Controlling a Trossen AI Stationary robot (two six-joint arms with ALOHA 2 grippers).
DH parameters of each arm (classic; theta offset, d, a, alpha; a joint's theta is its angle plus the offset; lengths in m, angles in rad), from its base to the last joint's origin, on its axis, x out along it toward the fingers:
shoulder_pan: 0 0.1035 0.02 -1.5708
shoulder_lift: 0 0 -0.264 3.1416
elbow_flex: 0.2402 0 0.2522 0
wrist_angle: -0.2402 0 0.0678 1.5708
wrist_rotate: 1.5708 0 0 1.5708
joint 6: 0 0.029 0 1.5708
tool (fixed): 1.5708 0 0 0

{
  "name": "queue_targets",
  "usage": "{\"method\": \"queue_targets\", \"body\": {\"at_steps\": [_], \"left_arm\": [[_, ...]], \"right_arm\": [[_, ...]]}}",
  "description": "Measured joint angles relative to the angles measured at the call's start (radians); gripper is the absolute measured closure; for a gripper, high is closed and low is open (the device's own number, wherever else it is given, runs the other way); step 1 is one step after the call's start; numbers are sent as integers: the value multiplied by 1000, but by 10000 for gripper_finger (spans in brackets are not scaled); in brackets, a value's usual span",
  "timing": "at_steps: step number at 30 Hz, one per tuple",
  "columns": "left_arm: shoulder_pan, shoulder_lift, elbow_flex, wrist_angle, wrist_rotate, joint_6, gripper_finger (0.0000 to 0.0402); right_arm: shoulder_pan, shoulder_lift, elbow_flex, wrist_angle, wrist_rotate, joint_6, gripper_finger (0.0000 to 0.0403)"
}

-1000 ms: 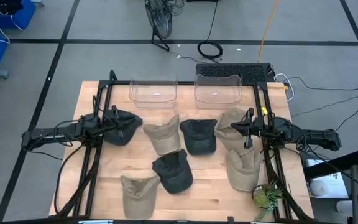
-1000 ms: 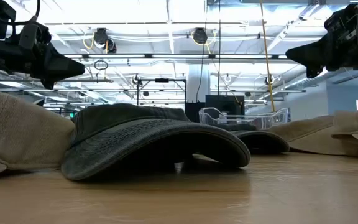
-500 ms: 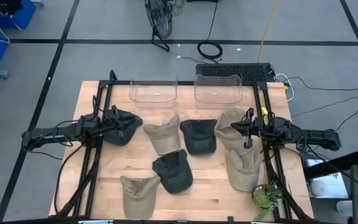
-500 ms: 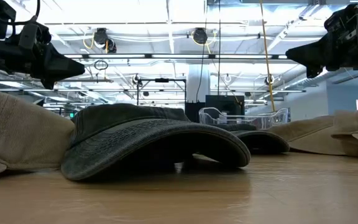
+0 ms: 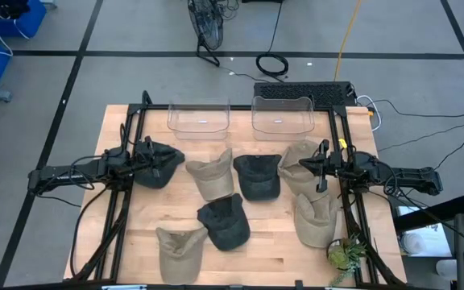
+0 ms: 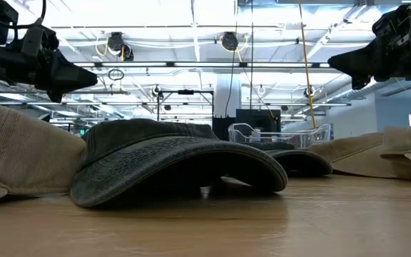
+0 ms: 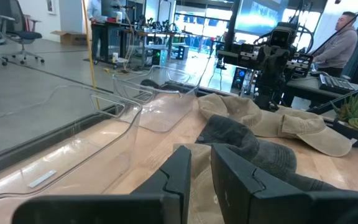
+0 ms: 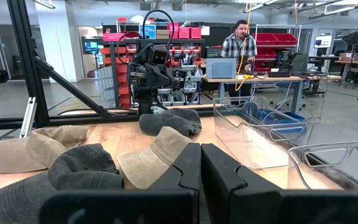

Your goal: Pick & Place hat

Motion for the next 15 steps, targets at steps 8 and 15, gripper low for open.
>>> {"method": "queue_targets", "body": {"at_steps": [8, 15], "left_arm": [[0, 0, 0, 0, 0, 0, 334], [0, 0, 0, 0, 0, 0, 334]], "right_arm": [[0, 0, 0, 1, 0, 0, 403], [0, 1, 0, 5, -2, 0, 403]]}}
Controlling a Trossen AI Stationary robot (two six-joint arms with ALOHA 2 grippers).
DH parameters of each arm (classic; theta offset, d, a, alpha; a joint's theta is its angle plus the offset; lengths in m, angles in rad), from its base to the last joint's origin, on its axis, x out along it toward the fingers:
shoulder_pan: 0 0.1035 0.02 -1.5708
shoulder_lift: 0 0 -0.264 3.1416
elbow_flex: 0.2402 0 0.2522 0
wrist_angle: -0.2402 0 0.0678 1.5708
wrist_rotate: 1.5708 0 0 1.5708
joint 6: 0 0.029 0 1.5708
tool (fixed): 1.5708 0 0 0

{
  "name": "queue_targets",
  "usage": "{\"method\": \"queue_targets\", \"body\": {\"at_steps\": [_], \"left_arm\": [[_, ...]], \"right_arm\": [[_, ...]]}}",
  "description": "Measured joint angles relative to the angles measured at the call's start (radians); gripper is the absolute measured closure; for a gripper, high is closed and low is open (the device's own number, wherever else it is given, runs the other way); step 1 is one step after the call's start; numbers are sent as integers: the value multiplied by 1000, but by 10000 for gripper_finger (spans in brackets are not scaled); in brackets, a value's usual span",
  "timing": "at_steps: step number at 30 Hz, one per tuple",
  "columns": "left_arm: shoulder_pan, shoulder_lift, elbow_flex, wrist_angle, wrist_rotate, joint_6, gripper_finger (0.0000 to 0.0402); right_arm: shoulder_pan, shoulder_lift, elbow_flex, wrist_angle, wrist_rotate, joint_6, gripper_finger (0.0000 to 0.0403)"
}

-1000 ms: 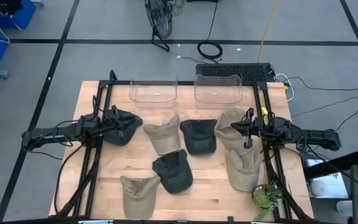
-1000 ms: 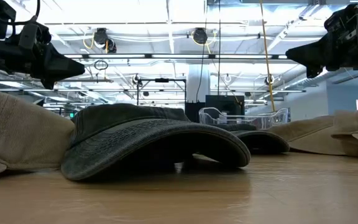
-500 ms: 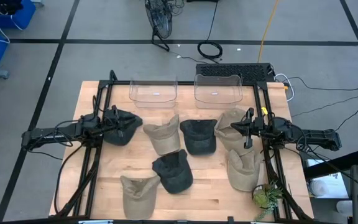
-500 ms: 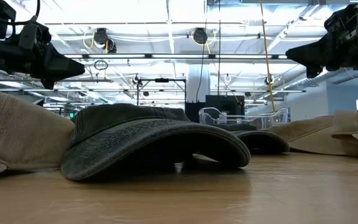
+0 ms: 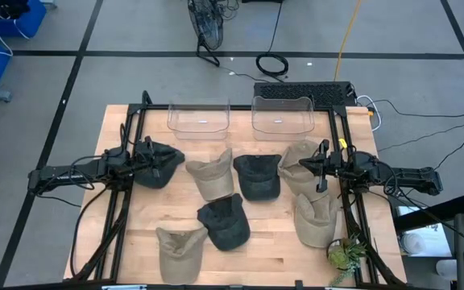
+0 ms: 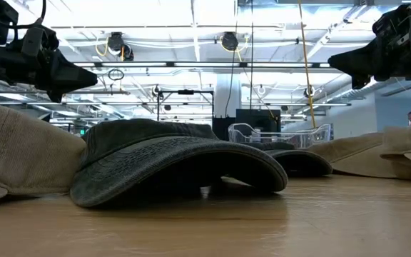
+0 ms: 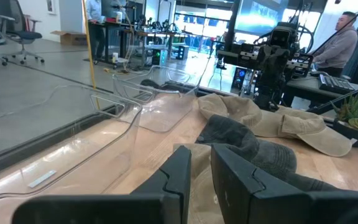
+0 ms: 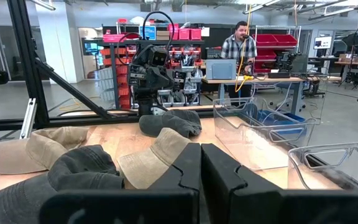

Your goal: Pick & Place hat

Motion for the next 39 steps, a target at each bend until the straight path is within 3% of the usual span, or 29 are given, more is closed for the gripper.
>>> {"method": "queue_targets", "body": {"at_steps": [7, 17, 22, 27, 34, 39], "left_arm": [[0, 0, 0, 0, 0, 0, 334], [0, 0, 0, 0, 0, 0, 334], [0, 0, 0, 2, 1, 0, 334], [0, 0, 0, 3, 0, 0, 334], [0, 0, 0, 5, 1, 0, 334], [0, 0, 0, 5, 1, 0, 334]], "right_arm": [[1, 72, 10, 107, -72, -11, 403], [1, 426, 196, 248, 164, -81, 403], [1, 635, 337, 255, 236, -109, 403], [1, 789, 488, 236, 238, -109, 403], [1, 888, 683, 19, 238, -92, 403], [-16, 918, 811, -300, 237, 30, 403]]}}
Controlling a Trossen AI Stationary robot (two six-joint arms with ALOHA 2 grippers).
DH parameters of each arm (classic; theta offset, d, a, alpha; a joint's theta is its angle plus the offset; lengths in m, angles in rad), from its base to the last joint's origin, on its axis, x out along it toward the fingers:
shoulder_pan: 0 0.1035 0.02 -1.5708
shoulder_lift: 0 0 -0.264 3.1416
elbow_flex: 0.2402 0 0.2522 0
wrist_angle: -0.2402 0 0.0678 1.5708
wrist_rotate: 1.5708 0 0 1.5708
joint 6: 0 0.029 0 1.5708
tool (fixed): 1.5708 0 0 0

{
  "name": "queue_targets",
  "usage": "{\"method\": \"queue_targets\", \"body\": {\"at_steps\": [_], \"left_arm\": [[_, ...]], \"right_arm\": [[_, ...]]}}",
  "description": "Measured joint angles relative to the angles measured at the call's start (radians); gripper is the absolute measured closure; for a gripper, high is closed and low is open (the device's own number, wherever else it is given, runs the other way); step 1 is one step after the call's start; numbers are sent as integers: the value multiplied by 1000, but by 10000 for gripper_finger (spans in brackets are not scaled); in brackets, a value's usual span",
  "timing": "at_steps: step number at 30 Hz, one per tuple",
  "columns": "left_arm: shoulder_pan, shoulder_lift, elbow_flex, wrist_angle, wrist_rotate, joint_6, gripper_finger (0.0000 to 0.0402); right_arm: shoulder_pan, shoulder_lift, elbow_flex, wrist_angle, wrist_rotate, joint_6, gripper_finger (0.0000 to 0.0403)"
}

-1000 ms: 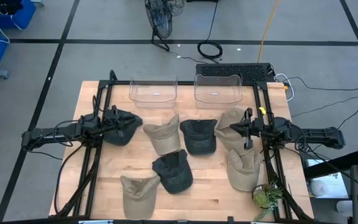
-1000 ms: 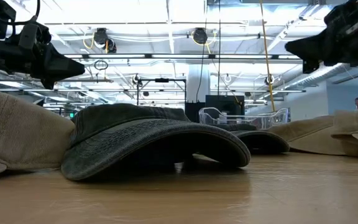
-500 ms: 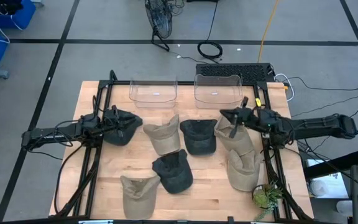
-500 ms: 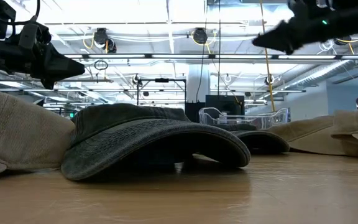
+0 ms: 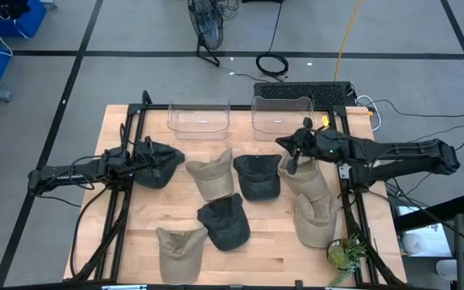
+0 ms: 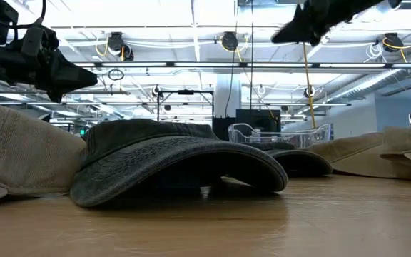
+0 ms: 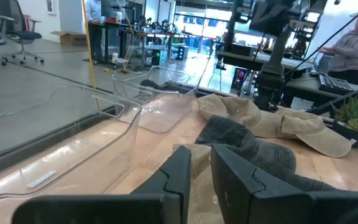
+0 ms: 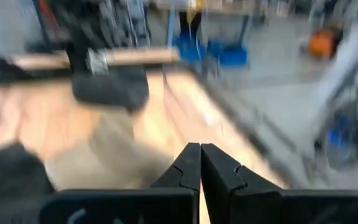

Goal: Pick & Place hat
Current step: Put the brown cap into the right transparent bin

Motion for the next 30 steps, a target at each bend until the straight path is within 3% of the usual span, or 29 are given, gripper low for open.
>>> {"method": "queue_targets", "body": {"at_steps": [8, 12, 16, 22, 30], "left_arm": [[0, 0, 0, 0, 0, 0, 334], [0, 0, 0, 0, 0, 0, 334], [0, 0, 0, 1, 0, 0, 334], [0, 0, 0, 1, 1, 0, 334], [0, 0, 0, 1, 1, 0, 334]], "right_arm": [[-86, 6, 166, -635, 2, 313, 403], [-143, -20, 177, -845, -6, 446, 399], [-200, -27, 177, -1013, -99, 523, 375], [-241, -34, 100, -1081, -176, 565, 305], [-240, -90, -19, -1025, -249, 594, 209]]}}
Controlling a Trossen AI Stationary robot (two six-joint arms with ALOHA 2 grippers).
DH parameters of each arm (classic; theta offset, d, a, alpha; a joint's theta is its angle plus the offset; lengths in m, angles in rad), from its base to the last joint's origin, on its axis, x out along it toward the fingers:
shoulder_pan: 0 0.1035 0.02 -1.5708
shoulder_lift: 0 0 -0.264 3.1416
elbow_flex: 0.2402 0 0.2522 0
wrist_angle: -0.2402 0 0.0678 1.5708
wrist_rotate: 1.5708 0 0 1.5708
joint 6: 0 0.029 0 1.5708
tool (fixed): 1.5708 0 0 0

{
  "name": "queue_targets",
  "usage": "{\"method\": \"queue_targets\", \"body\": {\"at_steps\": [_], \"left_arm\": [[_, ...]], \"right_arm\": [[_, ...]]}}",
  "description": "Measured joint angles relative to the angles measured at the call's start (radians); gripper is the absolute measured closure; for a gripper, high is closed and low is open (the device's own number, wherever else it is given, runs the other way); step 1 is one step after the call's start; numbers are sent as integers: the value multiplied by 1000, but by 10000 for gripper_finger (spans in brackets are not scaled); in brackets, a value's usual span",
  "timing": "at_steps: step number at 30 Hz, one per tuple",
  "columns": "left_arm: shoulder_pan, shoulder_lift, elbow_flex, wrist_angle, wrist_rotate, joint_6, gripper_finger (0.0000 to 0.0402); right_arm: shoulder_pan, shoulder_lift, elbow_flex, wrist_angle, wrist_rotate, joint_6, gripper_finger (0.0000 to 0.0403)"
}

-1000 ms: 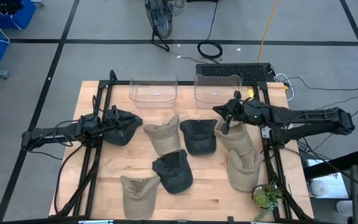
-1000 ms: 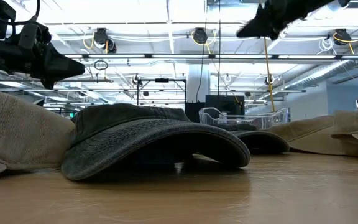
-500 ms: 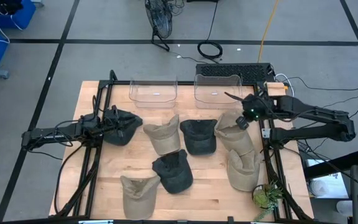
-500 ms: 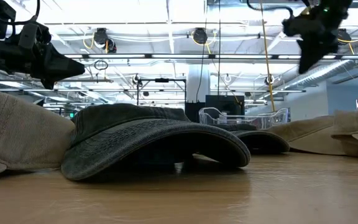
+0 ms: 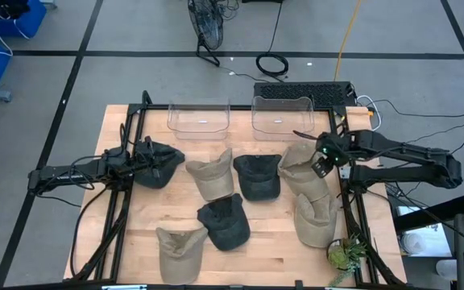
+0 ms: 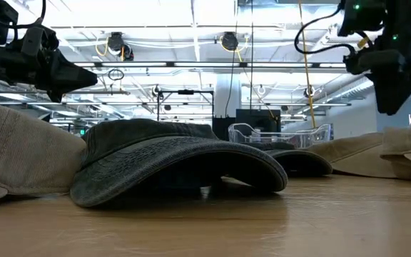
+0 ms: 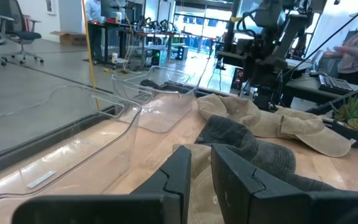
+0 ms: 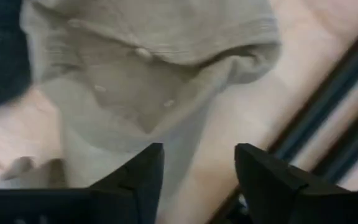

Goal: Pick & Place hat
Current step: Put the brown cap into the right transparent bin

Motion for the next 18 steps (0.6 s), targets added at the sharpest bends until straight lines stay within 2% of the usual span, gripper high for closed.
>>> {"method": "queue_targets", "body": {"at_steps": [3, 5, 8, 13, 18], "left_arm": [[0, 0, 0, 0, 0, 0, 334], [0, 0, 0, 0, 0, 0, 334], [0, 0, 0, 0, 0, 0, 334], [0, 0, 0, 0, 0, 0, 334], [0, 0, 0, 0, 0, 0, 334]], "right_arm": [[9, -51, 0, 58, -25, 5, 198], [29, -100, 0, 114, -29, 10, 208], [86, -183, 0, 228, -10, 20, 256], [232, -350, -56, 409, 101, -40, 381], [369, -517, -272, 732, 144, -157, 398]]}}
